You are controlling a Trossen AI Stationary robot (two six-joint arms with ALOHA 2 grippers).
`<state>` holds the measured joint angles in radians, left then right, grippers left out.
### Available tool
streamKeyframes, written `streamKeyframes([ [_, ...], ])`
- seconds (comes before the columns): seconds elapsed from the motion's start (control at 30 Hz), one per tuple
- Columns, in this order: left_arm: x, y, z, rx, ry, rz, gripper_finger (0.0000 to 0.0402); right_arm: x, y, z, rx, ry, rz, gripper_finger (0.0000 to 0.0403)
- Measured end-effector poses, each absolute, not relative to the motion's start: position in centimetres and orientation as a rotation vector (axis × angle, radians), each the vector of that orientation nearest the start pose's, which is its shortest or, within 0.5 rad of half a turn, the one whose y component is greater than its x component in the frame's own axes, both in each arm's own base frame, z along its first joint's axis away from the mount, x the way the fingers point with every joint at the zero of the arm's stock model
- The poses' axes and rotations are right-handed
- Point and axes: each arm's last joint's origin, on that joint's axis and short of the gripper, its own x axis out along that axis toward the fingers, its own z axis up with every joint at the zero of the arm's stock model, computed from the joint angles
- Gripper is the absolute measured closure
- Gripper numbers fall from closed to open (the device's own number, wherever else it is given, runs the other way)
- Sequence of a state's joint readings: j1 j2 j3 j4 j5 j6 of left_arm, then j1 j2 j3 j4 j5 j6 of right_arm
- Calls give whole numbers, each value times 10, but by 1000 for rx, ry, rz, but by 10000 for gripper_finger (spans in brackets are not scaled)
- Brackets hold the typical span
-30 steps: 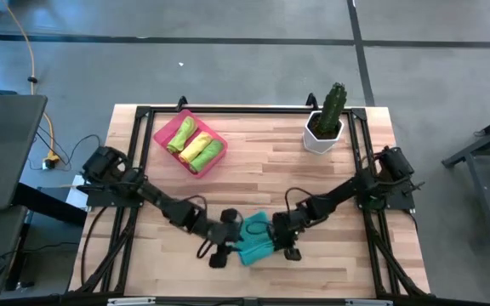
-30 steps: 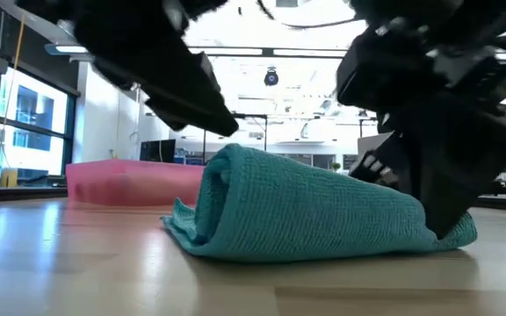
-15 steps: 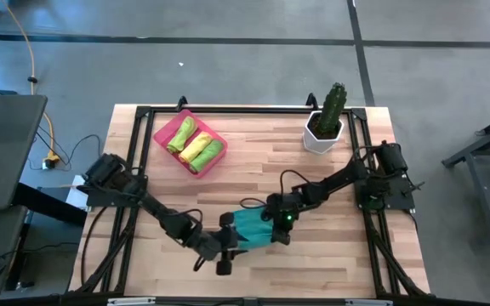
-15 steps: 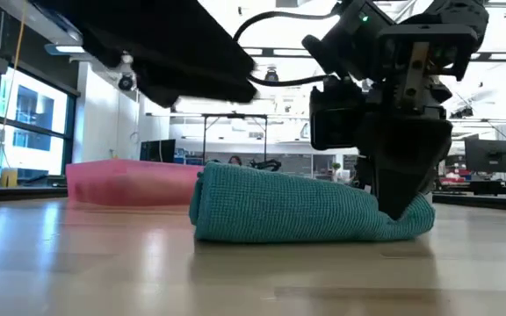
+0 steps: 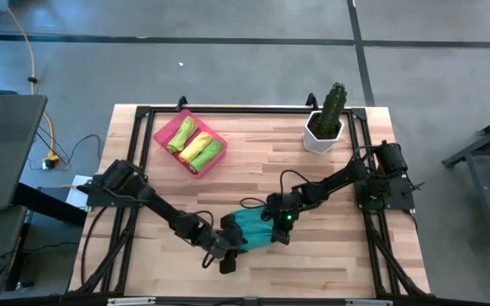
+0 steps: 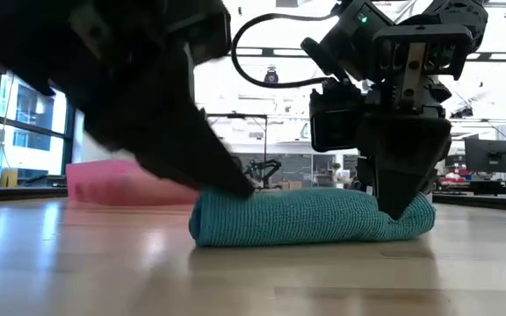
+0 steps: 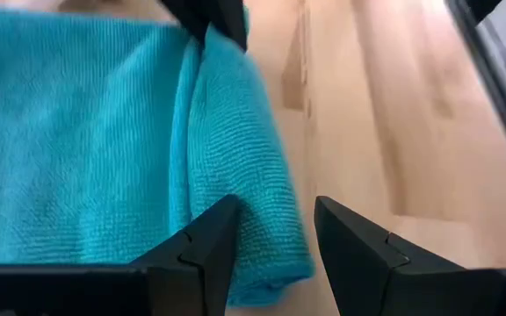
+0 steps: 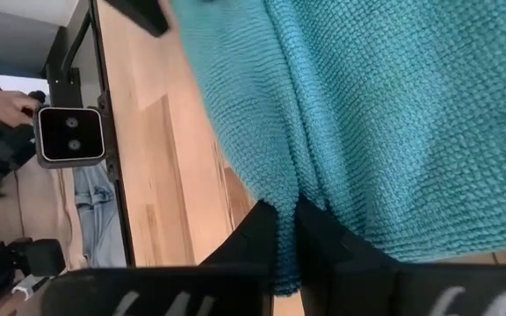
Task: Roll microfiber towels into tight, uniform cylinder then place into a basket
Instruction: Roll the blue microfiber cloth
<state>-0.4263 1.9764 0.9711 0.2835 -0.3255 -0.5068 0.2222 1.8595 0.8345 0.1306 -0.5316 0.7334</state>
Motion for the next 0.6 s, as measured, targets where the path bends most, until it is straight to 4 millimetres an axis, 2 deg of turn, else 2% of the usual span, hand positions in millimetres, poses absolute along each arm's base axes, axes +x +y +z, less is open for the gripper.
streamKeyframes([
  [0.2,349,-145,95,-293,717,97,259,321,88,106,720,1103,386,381],
  [0.37,349,-144,94,-376,733,117,259,320,88,109,636,1076,487,319],
  [0.5,349,-144,92,-460,757,116,259,316,86,128,561,1019,620,273],
  [0.6,350,-142,92,-552,763,140,259,309,90,149,389,935,652,258],
])
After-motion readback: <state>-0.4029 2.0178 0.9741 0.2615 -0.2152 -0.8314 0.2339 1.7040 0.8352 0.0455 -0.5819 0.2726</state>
